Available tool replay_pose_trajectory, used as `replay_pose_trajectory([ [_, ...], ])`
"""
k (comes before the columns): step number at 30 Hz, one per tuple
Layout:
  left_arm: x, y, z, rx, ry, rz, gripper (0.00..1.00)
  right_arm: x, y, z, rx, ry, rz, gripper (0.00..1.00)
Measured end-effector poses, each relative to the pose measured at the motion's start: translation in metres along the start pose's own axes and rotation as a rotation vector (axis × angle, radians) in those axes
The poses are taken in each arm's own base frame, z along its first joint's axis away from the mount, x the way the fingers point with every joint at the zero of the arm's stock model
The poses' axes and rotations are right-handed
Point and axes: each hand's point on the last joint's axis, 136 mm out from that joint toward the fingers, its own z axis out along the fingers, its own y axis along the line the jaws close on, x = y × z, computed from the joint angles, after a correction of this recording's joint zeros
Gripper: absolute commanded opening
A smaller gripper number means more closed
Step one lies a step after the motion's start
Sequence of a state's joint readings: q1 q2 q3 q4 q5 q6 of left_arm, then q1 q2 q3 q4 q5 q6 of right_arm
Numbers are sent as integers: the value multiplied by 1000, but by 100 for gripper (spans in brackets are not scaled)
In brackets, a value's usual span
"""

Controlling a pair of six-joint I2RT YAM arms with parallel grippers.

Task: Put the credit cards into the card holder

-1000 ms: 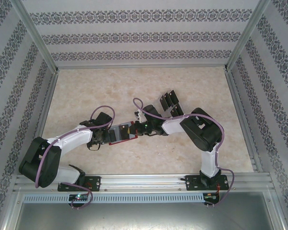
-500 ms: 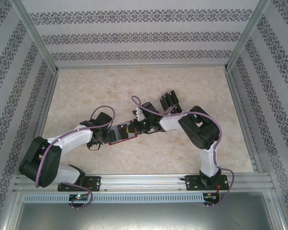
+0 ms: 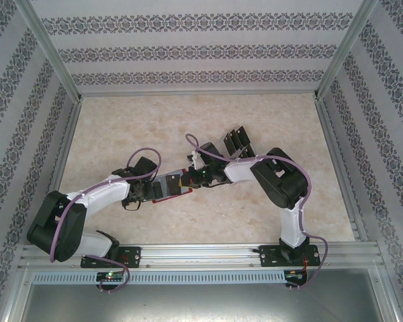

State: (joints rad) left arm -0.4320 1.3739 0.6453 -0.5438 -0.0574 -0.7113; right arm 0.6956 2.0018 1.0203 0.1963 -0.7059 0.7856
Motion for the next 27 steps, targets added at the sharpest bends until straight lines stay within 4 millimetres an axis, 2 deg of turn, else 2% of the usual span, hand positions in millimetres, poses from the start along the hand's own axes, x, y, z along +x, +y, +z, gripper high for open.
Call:
replay_pose_trajectory([
  [15, 0, 0, 0, 0, 0, 0, 100, -2, 9, -4, 15, 52, -26, 0],
  [27, 0, -1, 1, 0, 2, 1, 100, -2, 2, -2, 41, 115, -13, 0],
])
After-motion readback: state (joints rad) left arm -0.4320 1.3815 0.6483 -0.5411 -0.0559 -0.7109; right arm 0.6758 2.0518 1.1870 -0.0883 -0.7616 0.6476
